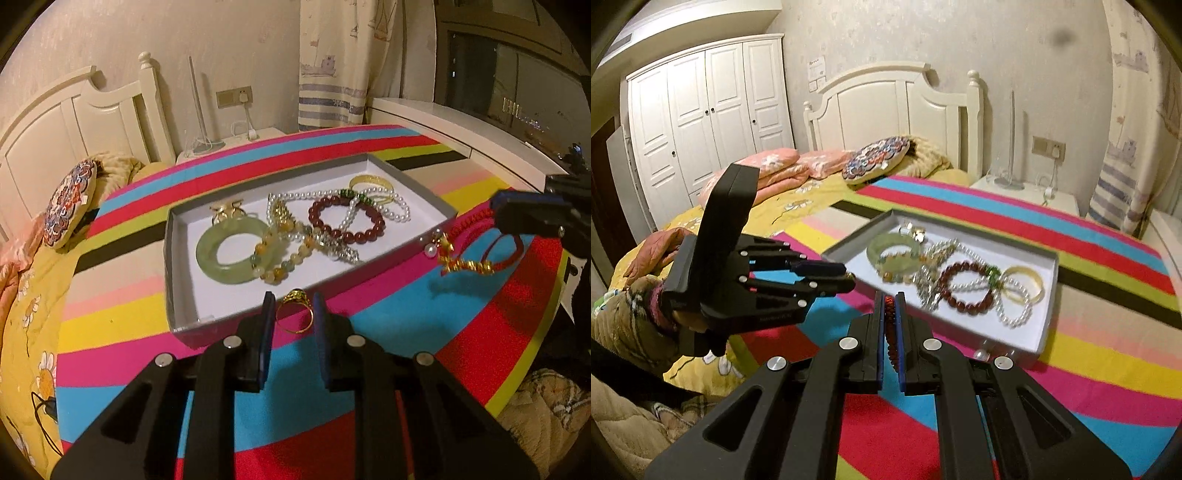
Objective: Organize jewelry
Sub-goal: 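Lower the gold ring and red bracelet into the grey box and open both tools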
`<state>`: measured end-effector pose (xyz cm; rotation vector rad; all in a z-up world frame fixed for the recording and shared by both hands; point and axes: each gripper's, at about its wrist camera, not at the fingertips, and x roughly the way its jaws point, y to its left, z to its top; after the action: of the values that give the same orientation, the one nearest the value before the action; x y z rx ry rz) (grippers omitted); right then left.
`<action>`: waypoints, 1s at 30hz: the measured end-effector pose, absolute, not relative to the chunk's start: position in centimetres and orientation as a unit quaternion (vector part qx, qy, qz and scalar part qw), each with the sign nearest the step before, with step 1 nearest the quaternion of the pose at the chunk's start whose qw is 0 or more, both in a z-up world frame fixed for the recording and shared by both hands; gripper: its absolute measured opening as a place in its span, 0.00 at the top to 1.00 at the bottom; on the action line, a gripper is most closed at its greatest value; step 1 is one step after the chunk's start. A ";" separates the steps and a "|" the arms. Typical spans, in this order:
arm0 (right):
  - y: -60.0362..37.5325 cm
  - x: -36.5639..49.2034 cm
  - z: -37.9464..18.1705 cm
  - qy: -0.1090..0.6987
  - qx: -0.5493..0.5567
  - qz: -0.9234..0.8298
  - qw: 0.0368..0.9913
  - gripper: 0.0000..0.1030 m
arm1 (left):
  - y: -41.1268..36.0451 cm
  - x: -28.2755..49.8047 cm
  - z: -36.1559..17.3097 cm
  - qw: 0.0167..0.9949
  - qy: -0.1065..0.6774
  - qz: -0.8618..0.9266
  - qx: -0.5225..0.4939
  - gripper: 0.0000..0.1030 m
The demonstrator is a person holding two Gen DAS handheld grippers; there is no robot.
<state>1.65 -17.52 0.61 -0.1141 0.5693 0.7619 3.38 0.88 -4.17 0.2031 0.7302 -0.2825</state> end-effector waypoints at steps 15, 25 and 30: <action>-16.5 6.7 2.5 0.263 -0.064 0.335 0.903 0.94 | -0.6 6.2 -1.8 0.922 0.339 -0.142 0.119 0.80; -16.2 11.9 0.9 0.290 -0.043 0.309 0.905 0.94 | -0.8 10.3 -2.1 0.921 0.352 -0.126 0.113 0.80; -16.0 14.4 -0.1 0.308 -0.039 0.294 0.904 0.94 | -0.9 12.0 -2.5 0.920 0.359 -0.113 0.106 0.80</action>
<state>14.43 -16.04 -0.09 -0.0796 0.6359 0.6085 11.99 -0.92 -2.51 0.2187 0.7380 -0.2320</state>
